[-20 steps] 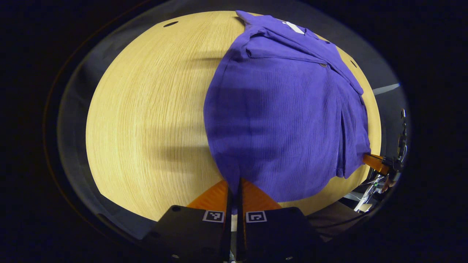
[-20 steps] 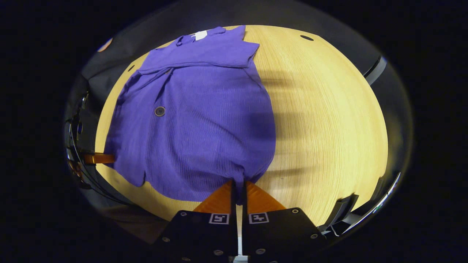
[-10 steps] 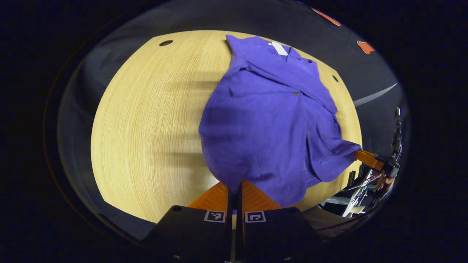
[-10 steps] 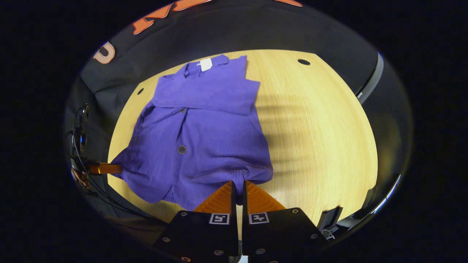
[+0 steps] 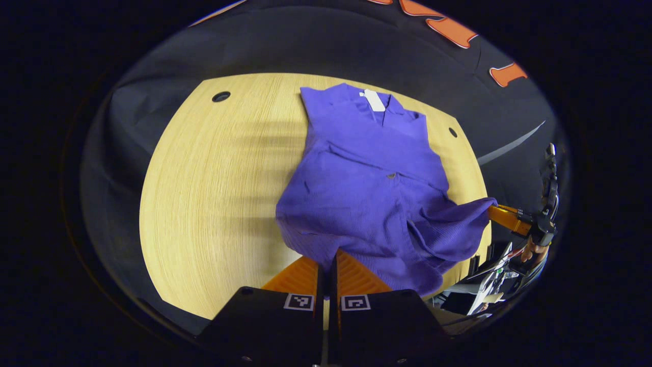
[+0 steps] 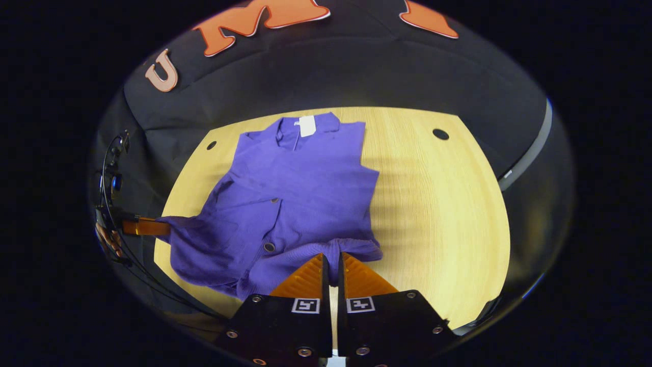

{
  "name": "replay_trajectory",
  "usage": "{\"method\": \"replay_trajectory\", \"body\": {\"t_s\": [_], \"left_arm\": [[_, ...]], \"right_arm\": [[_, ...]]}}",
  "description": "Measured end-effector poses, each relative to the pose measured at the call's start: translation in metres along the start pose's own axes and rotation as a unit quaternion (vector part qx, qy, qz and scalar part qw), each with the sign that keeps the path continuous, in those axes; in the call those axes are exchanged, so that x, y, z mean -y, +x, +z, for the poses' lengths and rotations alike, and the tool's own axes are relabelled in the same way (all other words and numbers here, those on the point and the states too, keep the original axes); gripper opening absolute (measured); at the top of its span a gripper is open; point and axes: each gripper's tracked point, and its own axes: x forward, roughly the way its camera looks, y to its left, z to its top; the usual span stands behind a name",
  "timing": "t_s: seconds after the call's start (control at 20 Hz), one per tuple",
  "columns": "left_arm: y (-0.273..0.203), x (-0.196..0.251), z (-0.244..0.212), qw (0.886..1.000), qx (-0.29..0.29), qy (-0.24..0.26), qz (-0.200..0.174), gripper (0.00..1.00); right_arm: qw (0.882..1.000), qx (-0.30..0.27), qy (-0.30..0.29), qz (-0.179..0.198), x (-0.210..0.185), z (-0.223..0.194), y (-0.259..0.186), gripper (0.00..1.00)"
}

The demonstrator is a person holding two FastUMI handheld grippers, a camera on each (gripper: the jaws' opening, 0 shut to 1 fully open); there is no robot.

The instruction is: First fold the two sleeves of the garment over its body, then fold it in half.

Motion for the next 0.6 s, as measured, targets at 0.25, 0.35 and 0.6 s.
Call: {"method": "replay_trajectory", "body": {"t_s": [0.25,0.35,0.6], "left_arm": [[-0.012,0.013,0.07,0.999,0.037,0.023,0.002,0.05],[-0.013,0.017,0.097,0.998,0.05,0.029,0.005,0.05],[-0.013,0.018,0.172,0.995,0.08,0.045,0.023,0.05]], "right_arm": [[0.999,0.036,-0.037,-0.008,-0.004,0.066,-0.002,0.05],[0.998,0.05,-0.046,-0.01,-0.005,0.091,0.0,0.05],[0.995,0.07,-0.063,-0.019,-0.003,0.155,0.015,0.04]]}}
